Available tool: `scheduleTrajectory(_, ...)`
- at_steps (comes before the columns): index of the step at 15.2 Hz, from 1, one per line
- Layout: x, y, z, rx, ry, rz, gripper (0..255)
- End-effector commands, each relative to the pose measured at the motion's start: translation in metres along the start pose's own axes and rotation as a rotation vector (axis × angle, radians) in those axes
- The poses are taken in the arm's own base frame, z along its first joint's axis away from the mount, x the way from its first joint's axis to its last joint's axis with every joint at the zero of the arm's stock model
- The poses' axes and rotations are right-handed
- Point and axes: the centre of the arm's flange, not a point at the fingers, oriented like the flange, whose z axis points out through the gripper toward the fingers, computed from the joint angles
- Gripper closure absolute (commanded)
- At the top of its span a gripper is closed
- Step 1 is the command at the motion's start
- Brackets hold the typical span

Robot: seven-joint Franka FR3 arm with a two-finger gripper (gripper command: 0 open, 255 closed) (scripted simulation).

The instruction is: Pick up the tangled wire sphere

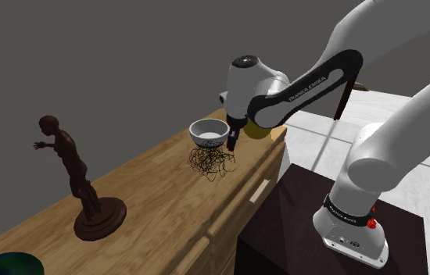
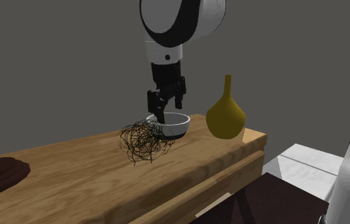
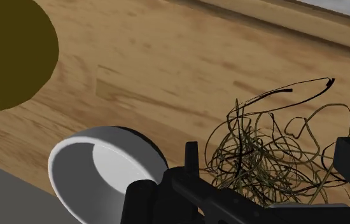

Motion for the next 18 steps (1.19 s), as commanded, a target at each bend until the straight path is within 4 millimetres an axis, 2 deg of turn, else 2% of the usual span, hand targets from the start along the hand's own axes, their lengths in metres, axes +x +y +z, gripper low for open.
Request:
scheduleTrajectory(1,0.012,-0.007,0.018,-0.021,0.036,-0.035,0)
scheduleTrajectory(9,0.009,-0.019,0.059,-0.023,0.039,-0.038,0)
scheduleTrajectory(11,0.009,-0.019,0.059,-0.023,0.039,-0.038,0)
scheduleTrajectory(12,0.009,-0.019,0.058,-0.023,0.039,-0.038,255)
scheduleTrajectory(18,0.009,-0.019,0.058,-0.023,0.039,-0.038,255)
